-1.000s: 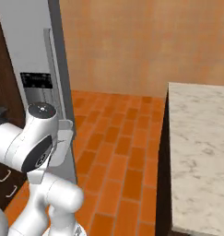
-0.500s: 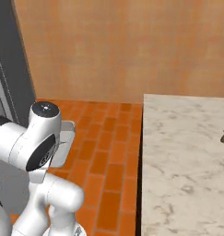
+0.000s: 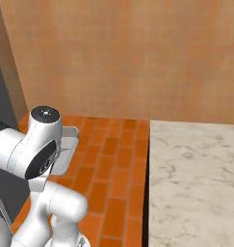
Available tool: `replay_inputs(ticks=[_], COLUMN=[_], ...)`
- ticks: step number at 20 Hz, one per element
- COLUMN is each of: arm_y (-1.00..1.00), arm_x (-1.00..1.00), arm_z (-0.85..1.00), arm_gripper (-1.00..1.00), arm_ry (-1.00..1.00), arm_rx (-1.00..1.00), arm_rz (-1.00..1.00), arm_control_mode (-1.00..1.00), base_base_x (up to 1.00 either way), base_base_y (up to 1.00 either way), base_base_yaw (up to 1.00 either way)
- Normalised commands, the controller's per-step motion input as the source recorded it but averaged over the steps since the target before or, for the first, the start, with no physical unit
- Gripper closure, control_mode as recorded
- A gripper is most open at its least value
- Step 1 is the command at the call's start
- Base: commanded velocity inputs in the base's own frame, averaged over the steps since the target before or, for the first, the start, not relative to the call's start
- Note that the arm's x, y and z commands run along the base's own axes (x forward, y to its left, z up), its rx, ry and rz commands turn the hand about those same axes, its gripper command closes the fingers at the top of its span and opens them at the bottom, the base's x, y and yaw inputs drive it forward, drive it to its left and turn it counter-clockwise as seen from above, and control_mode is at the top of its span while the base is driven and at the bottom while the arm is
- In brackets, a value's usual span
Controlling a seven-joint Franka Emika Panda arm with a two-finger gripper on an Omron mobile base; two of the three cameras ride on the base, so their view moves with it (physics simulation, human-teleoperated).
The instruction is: Take the meat container that has the fish and place it on the second highest rack of the freezer. Then take the vegetable container that has the lime and potato and place it on the highest rack of the freezer.
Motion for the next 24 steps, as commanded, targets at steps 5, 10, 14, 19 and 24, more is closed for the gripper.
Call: replay_inputs(ticks=[5,10,14,19,24], arm_y=[0.0,0.0,0.0,0.0,0.0], arm_x=[0.0,0.0,0.0,0.0,0.0], arm_z=[0.0,0.0,0.0,0.0,0.0], arm_gripper=[1.0,1.0,1.0,1.0,1.0], arm_ry=[0.0,0.0,0.0,0.0,0.0], arm_rx=[0.0,0.0,0.0,0.0,0.0], arm_rz=[0.0,0.0,0.0,0.0,0.0], arm_control_mode=[1.0,1.0,1.0,1.0,1.0], base_base_x=[0.61,0.39,0.91,0.96,1.0], base_base_y=[-0.58,-0.27,-0.39,-0.2,0.0], base_base_yaw=[0.32,0.47,0.38,0.07,0.01])
